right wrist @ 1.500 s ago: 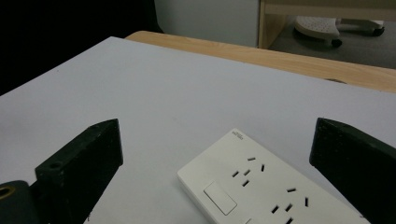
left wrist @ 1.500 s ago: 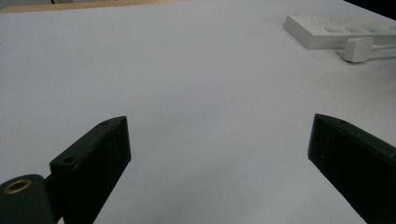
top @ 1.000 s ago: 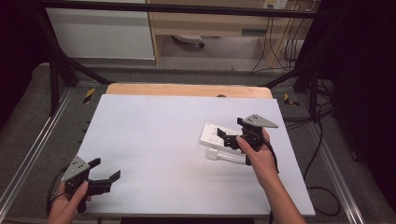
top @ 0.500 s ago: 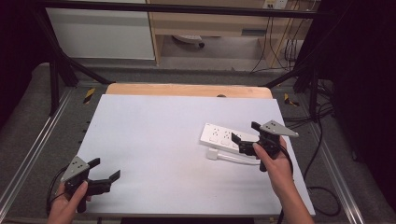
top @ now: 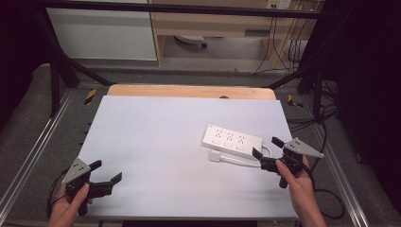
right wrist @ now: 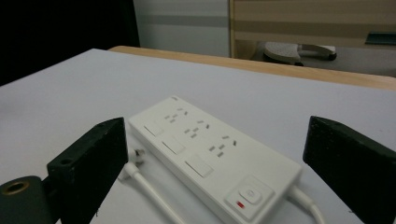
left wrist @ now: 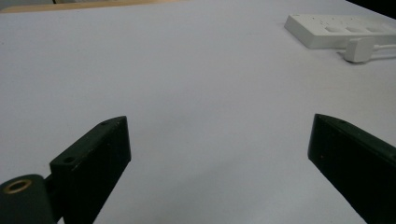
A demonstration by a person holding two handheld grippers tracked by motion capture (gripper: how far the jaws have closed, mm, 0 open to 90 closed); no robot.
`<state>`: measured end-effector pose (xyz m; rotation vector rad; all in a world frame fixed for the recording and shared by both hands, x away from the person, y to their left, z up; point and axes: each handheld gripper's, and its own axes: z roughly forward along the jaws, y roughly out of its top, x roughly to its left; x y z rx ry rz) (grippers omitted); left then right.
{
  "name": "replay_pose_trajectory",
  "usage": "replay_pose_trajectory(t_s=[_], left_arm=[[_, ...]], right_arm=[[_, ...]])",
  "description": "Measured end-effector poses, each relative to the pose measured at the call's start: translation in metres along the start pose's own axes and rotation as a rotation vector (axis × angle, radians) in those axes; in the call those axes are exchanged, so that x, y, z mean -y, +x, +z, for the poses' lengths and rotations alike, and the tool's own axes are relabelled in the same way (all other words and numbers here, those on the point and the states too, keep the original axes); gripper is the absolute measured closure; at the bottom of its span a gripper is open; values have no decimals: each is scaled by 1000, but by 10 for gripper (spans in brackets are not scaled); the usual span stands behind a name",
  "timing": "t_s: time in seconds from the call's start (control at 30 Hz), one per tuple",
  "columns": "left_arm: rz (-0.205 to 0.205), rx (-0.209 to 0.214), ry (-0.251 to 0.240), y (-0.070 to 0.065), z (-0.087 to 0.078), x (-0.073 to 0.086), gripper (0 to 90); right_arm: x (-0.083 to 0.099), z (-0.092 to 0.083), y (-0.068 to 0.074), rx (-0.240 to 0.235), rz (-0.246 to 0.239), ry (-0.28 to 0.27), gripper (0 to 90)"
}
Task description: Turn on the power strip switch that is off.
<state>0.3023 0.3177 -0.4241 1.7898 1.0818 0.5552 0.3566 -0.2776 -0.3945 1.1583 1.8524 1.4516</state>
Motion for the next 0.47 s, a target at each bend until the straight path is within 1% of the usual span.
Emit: replay_pose_trajectory(t_s=[0.07, 0.17, 0.33, 0.4, 0.43, 0.47], left_arm=[[1, 0, -1, 0, 0, 0, 59], [4, 0, 1, -1, 0, 0, 59], [3, 0, 0, -1, 1, 0, 59], [1, 1, -4, -1, 0, 0, 59], [0, 2, -5, -1, 0, 0, 59], [1, 2, -5, -2, 0, 0, 59]], right_arm=[[8, -5, -6, 16, -9, 6, 70], [21, -11, -14, 34, -11, 29, 68], [44, -14, -24, 50, 15, 84, 66], [52, -13, -26, 56, 21, 119, 65], [60, -10, -25, 65, 20, 182, 59], [60, -10, -25, 65, 20, 182, 59]])
